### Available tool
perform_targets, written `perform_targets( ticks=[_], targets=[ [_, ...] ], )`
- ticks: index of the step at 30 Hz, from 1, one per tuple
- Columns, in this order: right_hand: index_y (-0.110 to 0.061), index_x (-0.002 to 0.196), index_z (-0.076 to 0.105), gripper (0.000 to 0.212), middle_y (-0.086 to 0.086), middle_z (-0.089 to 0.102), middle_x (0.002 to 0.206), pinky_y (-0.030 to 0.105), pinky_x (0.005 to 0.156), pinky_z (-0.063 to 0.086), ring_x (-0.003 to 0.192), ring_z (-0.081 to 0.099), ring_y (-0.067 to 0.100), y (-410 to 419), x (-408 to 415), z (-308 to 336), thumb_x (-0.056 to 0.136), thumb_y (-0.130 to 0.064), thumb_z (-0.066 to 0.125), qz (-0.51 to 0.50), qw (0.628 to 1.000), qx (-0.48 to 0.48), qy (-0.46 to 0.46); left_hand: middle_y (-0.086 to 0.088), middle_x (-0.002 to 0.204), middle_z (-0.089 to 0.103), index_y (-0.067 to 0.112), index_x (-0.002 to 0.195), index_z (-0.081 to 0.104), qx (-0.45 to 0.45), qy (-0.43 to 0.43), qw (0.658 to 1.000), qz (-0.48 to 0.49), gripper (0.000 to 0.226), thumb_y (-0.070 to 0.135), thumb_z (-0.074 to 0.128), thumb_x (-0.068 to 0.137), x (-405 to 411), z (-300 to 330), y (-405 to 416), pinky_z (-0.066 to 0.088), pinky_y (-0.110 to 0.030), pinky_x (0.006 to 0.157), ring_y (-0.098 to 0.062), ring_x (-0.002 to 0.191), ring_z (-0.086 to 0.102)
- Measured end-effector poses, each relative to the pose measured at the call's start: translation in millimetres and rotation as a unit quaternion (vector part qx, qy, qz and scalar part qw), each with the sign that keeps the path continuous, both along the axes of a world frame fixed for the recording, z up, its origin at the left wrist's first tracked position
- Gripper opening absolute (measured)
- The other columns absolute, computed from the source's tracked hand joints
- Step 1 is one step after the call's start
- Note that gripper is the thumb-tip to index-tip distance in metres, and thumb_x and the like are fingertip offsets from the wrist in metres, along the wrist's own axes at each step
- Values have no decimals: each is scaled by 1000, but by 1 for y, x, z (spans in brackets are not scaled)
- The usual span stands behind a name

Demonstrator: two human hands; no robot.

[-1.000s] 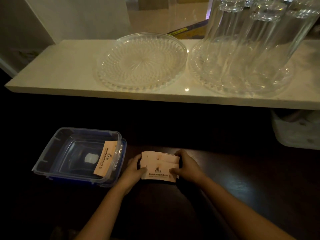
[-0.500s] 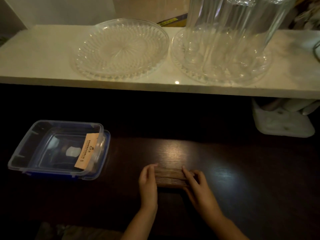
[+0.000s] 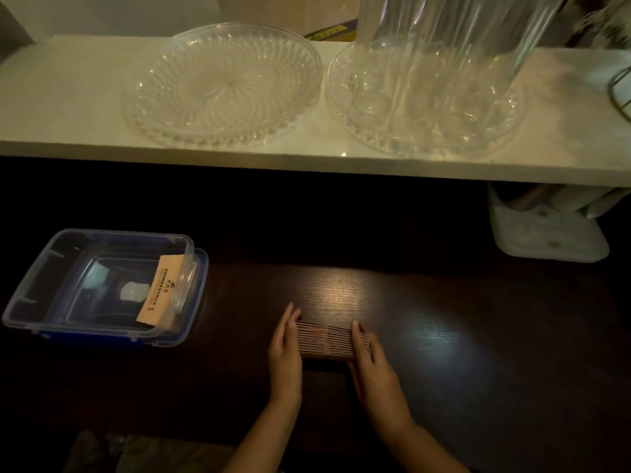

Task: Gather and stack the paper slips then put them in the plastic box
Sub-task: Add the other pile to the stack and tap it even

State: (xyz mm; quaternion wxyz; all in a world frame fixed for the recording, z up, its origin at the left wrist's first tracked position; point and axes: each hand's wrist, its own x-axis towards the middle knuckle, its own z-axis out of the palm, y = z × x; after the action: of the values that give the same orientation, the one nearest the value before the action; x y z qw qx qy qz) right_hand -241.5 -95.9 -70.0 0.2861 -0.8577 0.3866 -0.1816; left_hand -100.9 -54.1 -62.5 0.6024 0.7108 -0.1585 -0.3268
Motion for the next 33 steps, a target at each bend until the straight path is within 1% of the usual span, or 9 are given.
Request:
perform_targets(
  ticks=[4,9,12,14,16,20,25,29,33],
  targets=[
    [-16,145,16,78,18,36,143,27,87,48,117,51,21,0,2,-1,83,-3,62,0,1000,7,16,9,128,52,38,113,54,-2,51,998,-25,34,26,27,96,3,-1,5,37,-17,89,5,114,47],
    [-21,140,24,62,8,45,129,33,89,46,106,54,23,-15,0,4,88,-21,57,24,996,41,70,-4,133,46,18,136,33,58,57,979,-189,69,-10,52,77,26,13,21,40,-23,98,-7,112,50],
    [-20,133,32,50,0,47,124,28,95,39,112,49,17,-22,2,11,89,-24,56,35,987,153,12,-11,131,46,8,141,23,52,78,989,-113,76,-18,54,77,42,27,30,40,-24,98,-11,110,50],
    [-22,123,36,39,2,53,120,26,85,48,107,56,18,-22,9,23,90,-20,56,-28,943,324,-68,-11,132,46,10,143,20,19,145,989,-32,75,-13,54,80,39,36,32,36,-35,104,-19,120,46],
    [-23,118,42,29,6,61,114,30,75,55,98,63,19,-18,17,33,91,-21,55,-90,865,473,-142,-3,121,58,17,137,32,-4,226,974,-32,64,-4,55,81,26,41,29,47,-30,92,-15,111,57],
    [-22,113,51,22,4,67,110,32,77,56,99,65,21,-10,28,50,91,-20,55,-93,793,564,-210,-2,85,76,12,106,60,7,225,974,-40,29,8,63,78,4,53,17,56,-25,60,-17,81,72],
    [-25,107,52,23,-1,66,104,18,61,56,88,67,12,-18,27,71,86,-26,60,-43,802,573,-163,-2,81,76,16,94,63,37,186,982,-11,15,10,62,81,10,75,11,55,-30,62,-17,76,72],
    [-21,115,55,36,1,67,112,42,90,55,99,65,19,-39,29,83,82,-27,67,-15,817,560,-138,2,78,77,19,95,65,87,165,979,-80,16,11,58,83,20,92,20,55,-30,64,-16,81,70],
    [-16,103,62,23,3,76,96,41,84,57,89,71,20,-50,42,90,81,-20,68,19,809,571,-140,1,82,77,21,97,66,110,160,974,-113,18,14,58,82,24,102,33,54,-29,65,-15,83,70]
  ],
)
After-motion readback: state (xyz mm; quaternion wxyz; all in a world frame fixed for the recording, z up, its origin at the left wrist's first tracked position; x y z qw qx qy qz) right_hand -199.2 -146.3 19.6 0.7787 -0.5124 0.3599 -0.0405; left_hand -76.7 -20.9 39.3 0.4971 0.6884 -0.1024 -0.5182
